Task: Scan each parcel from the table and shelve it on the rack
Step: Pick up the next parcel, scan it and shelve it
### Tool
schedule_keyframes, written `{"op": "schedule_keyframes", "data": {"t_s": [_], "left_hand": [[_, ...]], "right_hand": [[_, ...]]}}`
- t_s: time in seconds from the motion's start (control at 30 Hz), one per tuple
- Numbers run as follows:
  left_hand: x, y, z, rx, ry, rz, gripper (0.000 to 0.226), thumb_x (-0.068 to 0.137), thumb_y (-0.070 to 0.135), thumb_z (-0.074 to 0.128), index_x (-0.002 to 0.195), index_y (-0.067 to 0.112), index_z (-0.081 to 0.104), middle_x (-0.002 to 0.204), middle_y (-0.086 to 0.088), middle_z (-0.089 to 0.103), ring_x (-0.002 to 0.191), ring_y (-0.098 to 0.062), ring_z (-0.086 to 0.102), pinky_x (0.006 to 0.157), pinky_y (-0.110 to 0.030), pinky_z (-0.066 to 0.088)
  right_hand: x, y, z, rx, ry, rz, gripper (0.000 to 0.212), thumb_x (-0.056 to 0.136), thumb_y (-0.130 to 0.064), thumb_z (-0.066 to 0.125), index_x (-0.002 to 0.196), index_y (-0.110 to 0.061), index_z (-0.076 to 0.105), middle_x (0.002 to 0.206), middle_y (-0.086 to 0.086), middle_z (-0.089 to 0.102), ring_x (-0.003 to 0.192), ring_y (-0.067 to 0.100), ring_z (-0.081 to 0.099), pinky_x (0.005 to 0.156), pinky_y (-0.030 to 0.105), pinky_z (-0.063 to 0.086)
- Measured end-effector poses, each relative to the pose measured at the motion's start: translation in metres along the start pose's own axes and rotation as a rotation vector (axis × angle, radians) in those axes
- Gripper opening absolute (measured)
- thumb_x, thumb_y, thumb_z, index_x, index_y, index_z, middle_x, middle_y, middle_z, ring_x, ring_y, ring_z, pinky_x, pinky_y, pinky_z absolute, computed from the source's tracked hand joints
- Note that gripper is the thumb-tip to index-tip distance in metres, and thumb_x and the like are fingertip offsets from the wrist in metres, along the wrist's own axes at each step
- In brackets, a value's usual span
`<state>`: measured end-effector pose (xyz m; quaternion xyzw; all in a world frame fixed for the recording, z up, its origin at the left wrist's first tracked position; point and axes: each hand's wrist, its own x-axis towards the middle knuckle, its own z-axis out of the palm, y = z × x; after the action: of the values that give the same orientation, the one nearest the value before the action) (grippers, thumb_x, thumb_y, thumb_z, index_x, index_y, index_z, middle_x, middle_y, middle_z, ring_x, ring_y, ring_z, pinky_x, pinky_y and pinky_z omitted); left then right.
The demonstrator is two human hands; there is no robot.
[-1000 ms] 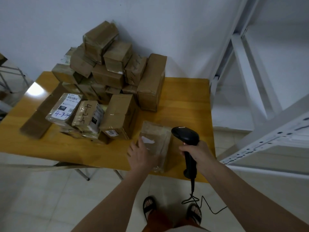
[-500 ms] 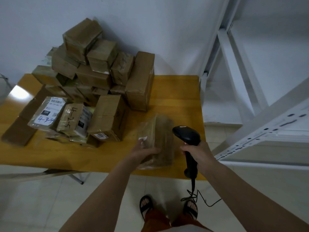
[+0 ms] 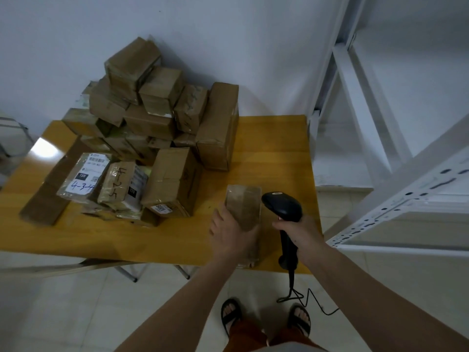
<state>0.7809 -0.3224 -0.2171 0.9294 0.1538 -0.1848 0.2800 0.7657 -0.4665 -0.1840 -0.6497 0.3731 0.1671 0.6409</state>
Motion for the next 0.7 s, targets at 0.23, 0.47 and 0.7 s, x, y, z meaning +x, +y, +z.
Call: {"op": "schedule_keyframes", "data": {"t_s": [0.23, 0.47, 0.7], "left_hand": [[0.011, 0.0, 0.007, 0.08, 0.016, -0.201, 0.126, 0.067, 0.051, 0.078, 0.151, 0.007, -0.006, 0.152, -0.016, 0.017, 0.143, -0.035, 0.016, 0.117, -0.053, 0.014], [0.032, -0.023, -0.043, -0.833, -0.295, -0.293, 0.084, 0.062, 0.002, 0.084, 0.133, 0.015, 0.04, 0.113, -0.009, 0.058, 0.099, -0.028, 0.059, 0.063, -0.039, 0.055], [0.032, -0.011, -0.084, -1.031, -0.405, -0.069, 0.09, 0.053, -0.003, 0.079, 0.135, 0.012, 0.048, 0.126, -0.011, 0.062, 0.119, -0.033, 0.054, 0.098, -0.05, 0.046]], "right_hand": [[-0.006, 0.0, -0.01, 0.008, 0.001, -0.03, 0.006, 0.077, 0.0, 0.071, 0.08, 0.001, 0.066, 0.086, 0.02, 0.065, 0.086, 0.033, 0.063, 0.085, 0.043, 0.049], [-0.019, -0.01, -0.021, 0.017, 0.001, -0.064, 0.004, 0.077, 0.0, 0.07, 0.077, -0.003, 0.066, 0.071, 0.013, 0.064, 0.07, 0.026, 0.061, 0.069, 0.034, 0.047], [-0.043, -0.034, -0.023, -0.094, -0.054, -0.283, 0.018, 0.079, -0.005, 0.07, 0.064, -0.011, 0.063, 0.051, -0.003, 0.057, 0.059, 0.015, 0.056, 0.061, 0.028, 0.04]]}}
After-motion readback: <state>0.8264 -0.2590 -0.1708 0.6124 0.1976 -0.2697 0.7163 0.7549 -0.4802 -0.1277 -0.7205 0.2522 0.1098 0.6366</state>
